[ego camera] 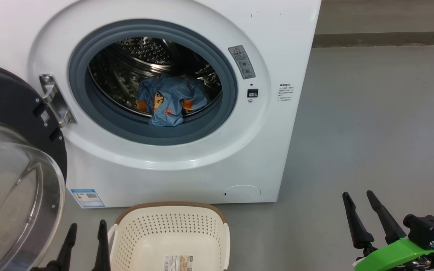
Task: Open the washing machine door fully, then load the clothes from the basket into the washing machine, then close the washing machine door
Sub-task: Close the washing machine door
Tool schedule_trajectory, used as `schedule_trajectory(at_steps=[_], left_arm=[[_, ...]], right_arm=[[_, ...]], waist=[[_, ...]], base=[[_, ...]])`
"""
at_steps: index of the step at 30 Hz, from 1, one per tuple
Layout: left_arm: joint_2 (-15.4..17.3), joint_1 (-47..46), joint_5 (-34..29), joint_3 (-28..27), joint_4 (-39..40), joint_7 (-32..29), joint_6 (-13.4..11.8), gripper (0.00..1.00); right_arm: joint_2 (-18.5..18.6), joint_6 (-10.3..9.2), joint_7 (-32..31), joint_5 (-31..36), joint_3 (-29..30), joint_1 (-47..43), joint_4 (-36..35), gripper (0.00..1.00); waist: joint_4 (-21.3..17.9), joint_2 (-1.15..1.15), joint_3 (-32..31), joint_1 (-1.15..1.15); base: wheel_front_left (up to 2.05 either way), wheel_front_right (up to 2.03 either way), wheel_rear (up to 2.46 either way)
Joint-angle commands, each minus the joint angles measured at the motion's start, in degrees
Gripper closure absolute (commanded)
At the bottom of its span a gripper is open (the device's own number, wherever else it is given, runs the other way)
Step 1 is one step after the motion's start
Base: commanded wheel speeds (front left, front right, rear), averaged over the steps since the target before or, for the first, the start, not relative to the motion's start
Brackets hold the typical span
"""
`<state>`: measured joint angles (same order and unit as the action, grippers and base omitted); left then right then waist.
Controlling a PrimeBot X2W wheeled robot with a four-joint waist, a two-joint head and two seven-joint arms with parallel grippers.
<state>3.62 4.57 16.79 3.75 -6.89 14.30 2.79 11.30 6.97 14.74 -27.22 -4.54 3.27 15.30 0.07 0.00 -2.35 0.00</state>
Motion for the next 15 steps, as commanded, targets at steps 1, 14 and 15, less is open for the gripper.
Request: schedule_trajectory(at_steps=[1, 14, 15], left_arm=[[0.43, -1.53, -0.01, -2.11, 1.25, 0.70, 0.11, 0.00], [0.09, -1.48, -0.29, -2.22, 1.42, 0.70, 0.27, 0.00], [0.07, -1.48, -0.33, -2.22, 1.39, 0.70, 0.28, 0.00]], right_arm=[[0.72, 0.52, 0.26, 0.23, -0.94, 0.87, -1.61, 0.00], [1.31, 0.52, 0.26, -0.56, -1.09, 1.18, -1.16, 0.00], [1.34, 0.52, 0.26, -0.59, -1.08, 1.18, -1.15, 0.00]], waist=[[-0.02, 0.00, 0.02, 0.00], [-0.07, 0.00, 0.32, 0.00], [-0.05, 0.00, 0.32, 0.00]], base=[[-0.49, 0.49, 0.00], [-1.04, 1.04, 0.00], [-0.56, 0.56, 0.00]])
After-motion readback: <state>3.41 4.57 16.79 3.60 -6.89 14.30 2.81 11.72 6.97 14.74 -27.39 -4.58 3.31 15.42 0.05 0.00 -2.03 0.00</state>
